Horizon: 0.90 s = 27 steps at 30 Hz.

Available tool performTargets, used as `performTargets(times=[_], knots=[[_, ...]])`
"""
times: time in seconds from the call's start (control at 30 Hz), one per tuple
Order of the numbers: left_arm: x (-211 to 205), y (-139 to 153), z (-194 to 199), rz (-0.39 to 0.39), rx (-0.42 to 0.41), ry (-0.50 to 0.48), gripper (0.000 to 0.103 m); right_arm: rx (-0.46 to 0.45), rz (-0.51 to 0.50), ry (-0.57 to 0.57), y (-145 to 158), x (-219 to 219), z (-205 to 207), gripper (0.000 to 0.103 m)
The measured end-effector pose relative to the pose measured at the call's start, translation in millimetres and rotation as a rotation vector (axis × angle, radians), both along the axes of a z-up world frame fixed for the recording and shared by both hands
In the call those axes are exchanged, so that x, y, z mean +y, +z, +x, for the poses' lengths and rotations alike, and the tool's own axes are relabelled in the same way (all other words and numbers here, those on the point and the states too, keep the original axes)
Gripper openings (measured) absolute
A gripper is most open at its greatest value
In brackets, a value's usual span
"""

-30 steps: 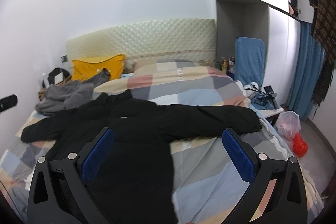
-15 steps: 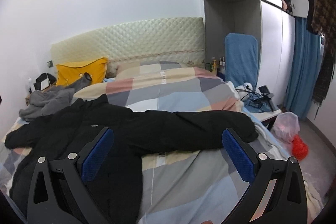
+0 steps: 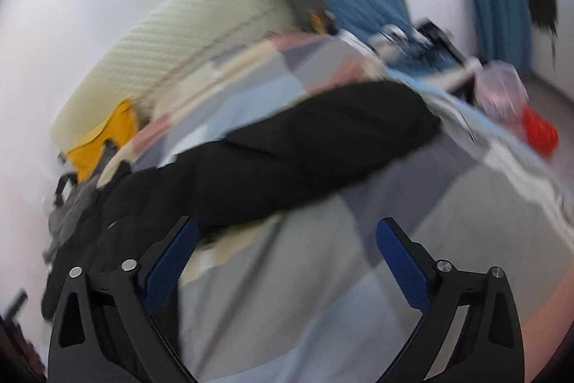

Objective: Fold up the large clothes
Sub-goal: 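Move the right gripper to the cuff of the sleeve nearest it, then close the right gripper on the jacket sleeve cuff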

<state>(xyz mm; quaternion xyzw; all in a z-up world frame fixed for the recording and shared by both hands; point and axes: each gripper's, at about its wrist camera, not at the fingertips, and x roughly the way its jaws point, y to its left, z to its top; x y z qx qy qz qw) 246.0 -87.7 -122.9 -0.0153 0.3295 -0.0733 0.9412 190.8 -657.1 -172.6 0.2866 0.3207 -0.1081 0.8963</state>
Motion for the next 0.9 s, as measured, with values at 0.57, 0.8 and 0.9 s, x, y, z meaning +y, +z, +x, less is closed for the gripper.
performTargets(times=[0.57, 0.8, 0.9], knots=[[-0.1, -53.9, 26.9, 0.012, 0.108, 0.048, 0.103, -0.095, 0.219, -0.256, -62.6, -88.3, 82.8, 0.103], [1.8, -54.0, 32.0, -0.006, 0.105, 0.053, 0.103, -0.171, 0.187, -0.333, -63.7, -117.8, 107.2, 0.086], [0.7, -56.2, 35.1, -0.002, 0.11, 0.053, 0.103, -0.155, 0.159, -0.384, -60.2, -128.3, 106.5, 0.023]])
